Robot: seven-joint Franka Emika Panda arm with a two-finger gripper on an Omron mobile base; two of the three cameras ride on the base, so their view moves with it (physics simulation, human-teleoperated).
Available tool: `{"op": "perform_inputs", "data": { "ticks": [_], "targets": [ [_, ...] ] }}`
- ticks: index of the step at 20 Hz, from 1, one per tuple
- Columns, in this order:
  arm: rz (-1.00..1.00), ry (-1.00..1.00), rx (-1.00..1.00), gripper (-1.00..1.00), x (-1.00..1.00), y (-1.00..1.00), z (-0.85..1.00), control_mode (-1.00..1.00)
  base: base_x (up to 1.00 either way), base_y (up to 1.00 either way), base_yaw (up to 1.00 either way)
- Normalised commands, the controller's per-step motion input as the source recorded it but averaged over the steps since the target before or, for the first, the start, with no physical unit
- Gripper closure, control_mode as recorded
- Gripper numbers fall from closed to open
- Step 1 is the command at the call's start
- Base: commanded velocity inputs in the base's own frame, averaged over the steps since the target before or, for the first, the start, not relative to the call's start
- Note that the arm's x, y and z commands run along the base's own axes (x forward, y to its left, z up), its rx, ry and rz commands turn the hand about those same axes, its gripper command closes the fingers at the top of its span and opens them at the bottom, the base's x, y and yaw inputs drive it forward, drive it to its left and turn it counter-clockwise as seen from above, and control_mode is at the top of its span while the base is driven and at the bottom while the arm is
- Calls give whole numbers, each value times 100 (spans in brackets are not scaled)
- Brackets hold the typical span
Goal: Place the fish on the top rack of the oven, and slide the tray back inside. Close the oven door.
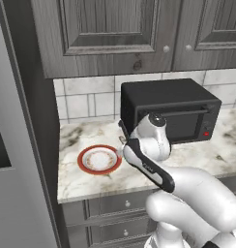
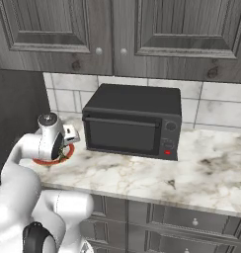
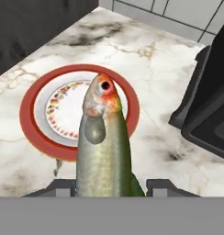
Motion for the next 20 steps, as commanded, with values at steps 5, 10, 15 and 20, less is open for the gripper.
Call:
{"op": "perform_inputs", "data": {
  "ticks": [5,10,15,20],
  "targets": [
    [0,1,0,100,-7,-6,0,-100,0,0,0],
    [18,5,-2,100,-88,0,-4,-100,0,0,0],
    [22,1,-4,100,-67,-3,3,-100,0,0,0],
    [0,0,0,100,10,-16,32,-100,0,0,0]
  ]
}}
